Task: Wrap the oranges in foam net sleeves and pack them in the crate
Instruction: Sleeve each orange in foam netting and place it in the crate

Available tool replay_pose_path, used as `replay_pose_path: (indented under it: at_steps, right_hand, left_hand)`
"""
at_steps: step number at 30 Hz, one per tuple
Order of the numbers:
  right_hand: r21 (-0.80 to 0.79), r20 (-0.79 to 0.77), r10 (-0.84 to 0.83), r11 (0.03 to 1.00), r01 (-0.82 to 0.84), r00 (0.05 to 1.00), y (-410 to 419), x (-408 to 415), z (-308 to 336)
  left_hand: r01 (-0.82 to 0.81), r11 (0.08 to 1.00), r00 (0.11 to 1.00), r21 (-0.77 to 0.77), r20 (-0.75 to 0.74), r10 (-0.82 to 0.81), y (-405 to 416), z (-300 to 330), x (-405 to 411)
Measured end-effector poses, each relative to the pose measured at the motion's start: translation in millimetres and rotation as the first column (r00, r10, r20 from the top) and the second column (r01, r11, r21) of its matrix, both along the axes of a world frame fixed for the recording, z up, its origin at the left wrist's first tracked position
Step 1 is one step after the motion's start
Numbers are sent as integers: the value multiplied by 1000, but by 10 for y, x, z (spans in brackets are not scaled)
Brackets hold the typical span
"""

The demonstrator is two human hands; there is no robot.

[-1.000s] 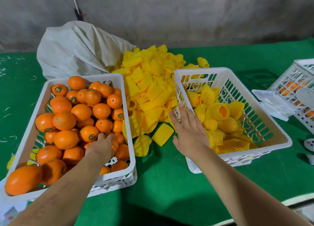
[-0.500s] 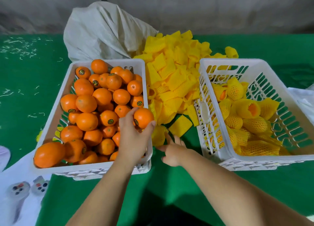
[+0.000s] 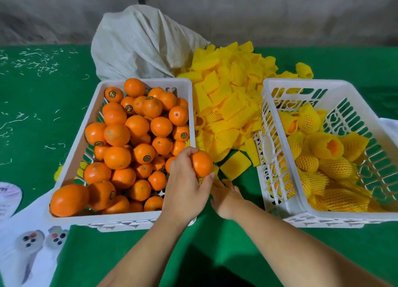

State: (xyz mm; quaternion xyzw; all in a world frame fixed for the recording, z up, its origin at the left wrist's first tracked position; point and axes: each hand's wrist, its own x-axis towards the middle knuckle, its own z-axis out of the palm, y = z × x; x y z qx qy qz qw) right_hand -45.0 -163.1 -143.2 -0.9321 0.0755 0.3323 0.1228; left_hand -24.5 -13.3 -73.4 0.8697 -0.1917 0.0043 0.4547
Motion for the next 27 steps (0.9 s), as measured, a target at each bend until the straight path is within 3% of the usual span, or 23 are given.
replay_pose_path:
  at_steps: [6,12,17,19,21,23,25,27]
  right_hand:
    - [-68,-91,135,988,-141,987,-24,27,-11]
    - [-80,-36,99,992,-101,994,-19,24,-123]
    - [-85,-158,135,985,-149,978,-62,44,-144]
    - [-57,-136,88,994,-97,987,-62,45,-195]
    - [-45,-1,57,997,-57,998,-69,46,-232]
    - [61,288,-40,998,23,957,-117,52,-244]
    - [289,502,-281,946,148,818,-164,38,-175]
    - [596,457,-646,733,328,612,-198,33,-59]
  left_hand:
    - [-36,999,999,2,27,36,-36,0,-7]
    - [-52,999,998,7,39,51,-45,-21,-2]
    - [-57,998,998,24,41,56,-57,-15,10]
    - [-60,998,998,25,38,59,-61,-13,11]
    - [-67,997,997,30,37,66,-67,-16,9]
    - [-67,997,997,33,35,65,-69,-24,8]
    - [-62,998,998,29,34,61,-67,-24,11]
    - [-64,998,998,21,19,64,-61,-20,11]
